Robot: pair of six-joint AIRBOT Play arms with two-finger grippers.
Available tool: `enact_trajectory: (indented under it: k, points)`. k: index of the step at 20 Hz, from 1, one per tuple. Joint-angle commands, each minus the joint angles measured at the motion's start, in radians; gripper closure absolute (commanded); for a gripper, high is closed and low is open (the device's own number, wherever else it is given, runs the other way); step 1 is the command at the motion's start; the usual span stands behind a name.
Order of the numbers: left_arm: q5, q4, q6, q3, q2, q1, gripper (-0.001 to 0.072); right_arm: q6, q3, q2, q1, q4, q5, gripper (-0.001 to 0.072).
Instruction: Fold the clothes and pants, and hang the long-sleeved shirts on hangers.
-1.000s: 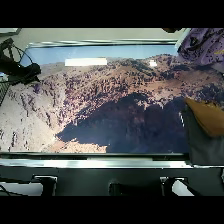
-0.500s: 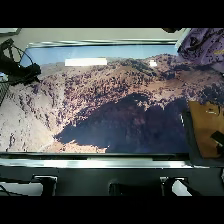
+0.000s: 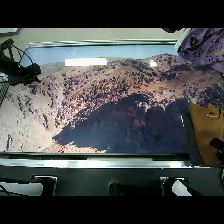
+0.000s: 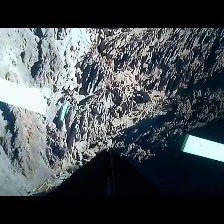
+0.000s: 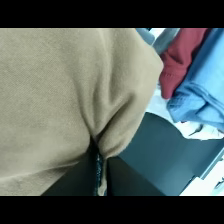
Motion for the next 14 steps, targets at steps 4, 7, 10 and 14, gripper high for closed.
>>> enact_trajectory:
  k: [4,7,10,14]
  points:
    - [0.0,0.0,0.0,0.0,0.0,0.0,0.0684,-0.053,-0.003,0.001,0.0,-0.023,0.002,0.0391]
    - [-0.002,0.0,0.0,0.0,0.0,0.0,0.0682,-0.062,0.064,0.022,0.002,0.025,0.068,0.035]
    - [-0.016,0.0,0.044,0.0,0.002,0.001,0.0681,-0.199,0.22,0.06,0.002,0.335,0.277,0.0377]
    - [-0.024,0.0,0.171,0.0,0.019,-0.004,0.0687,-0.47,0.315,0.101,0.09,0.751,0.435,0.0527]
